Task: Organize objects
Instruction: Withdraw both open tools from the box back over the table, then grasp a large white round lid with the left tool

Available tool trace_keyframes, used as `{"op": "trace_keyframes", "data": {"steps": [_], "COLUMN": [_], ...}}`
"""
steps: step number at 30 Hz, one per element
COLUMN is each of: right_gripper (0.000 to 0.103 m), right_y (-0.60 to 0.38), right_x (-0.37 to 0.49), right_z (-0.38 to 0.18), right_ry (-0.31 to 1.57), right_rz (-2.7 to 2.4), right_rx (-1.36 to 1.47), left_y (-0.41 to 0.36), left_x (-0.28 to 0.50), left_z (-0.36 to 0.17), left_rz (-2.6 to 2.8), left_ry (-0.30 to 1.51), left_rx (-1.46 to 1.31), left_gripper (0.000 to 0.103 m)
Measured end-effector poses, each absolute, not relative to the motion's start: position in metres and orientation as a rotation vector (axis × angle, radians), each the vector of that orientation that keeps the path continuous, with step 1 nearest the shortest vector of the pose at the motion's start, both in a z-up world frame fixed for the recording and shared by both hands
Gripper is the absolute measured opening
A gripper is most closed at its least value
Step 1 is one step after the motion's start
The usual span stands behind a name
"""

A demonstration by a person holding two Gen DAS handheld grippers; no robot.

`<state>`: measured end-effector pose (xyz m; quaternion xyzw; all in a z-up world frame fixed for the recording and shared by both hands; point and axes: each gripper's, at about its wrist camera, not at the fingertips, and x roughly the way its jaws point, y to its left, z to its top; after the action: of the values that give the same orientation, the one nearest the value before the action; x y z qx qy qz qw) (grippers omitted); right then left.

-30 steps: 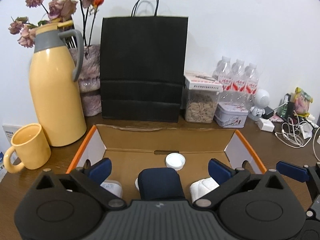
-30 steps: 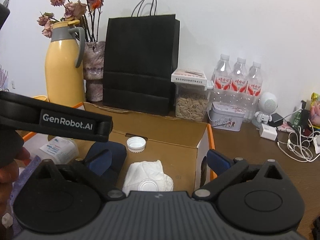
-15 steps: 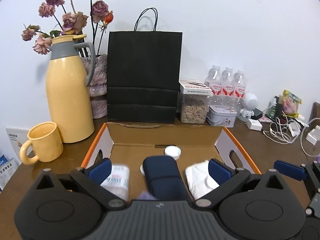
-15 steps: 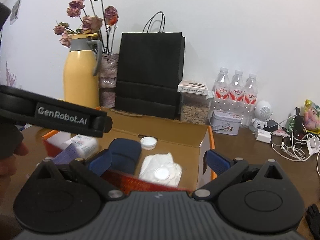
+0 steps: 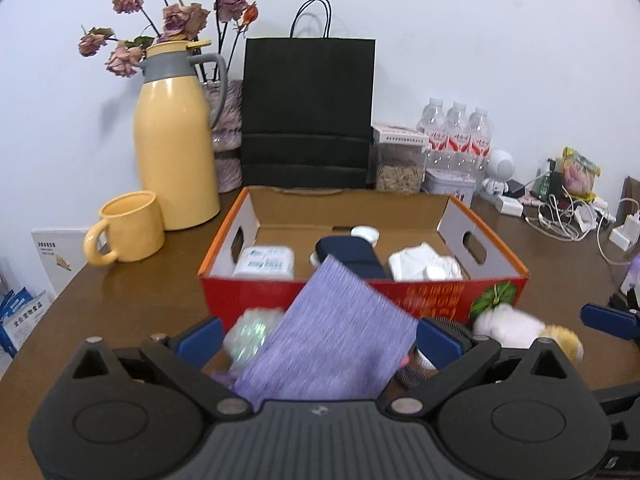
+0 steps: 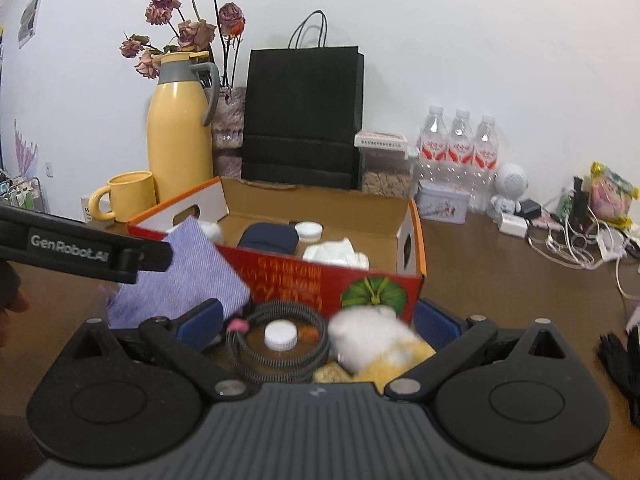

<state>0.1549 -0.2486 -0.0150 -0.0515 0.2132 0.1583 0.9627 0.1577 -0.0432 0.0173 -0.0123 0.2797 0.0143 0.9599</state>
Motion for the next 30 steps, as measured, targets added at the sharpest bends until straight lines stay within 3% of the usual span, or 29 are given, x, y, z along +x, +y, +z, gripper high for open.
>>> {"op": "trace_keyframes", "data": {"steps": [25, 30], "right_gripper": [0.103, 0.103], "right_y": [-0.250, -0.251], "right_x": [0.106, 0.106], "right_z": [-0.051, -0.057], "right_ry": [0.544, 0.561], "right_rz": [0.304, 0.295], "right_rx": [-0.123, -0.129], "left_y": [-0.027, -0.035], "left_x": [0.091, 0.089], "left_z": [-0.040, -0.047], "left_rz": [-0.050, -0.078], "left_ry": [0.679, 0.671], "left_rx": [0.001, 0.018], "left_gripper": [0.103, 0.089]}}
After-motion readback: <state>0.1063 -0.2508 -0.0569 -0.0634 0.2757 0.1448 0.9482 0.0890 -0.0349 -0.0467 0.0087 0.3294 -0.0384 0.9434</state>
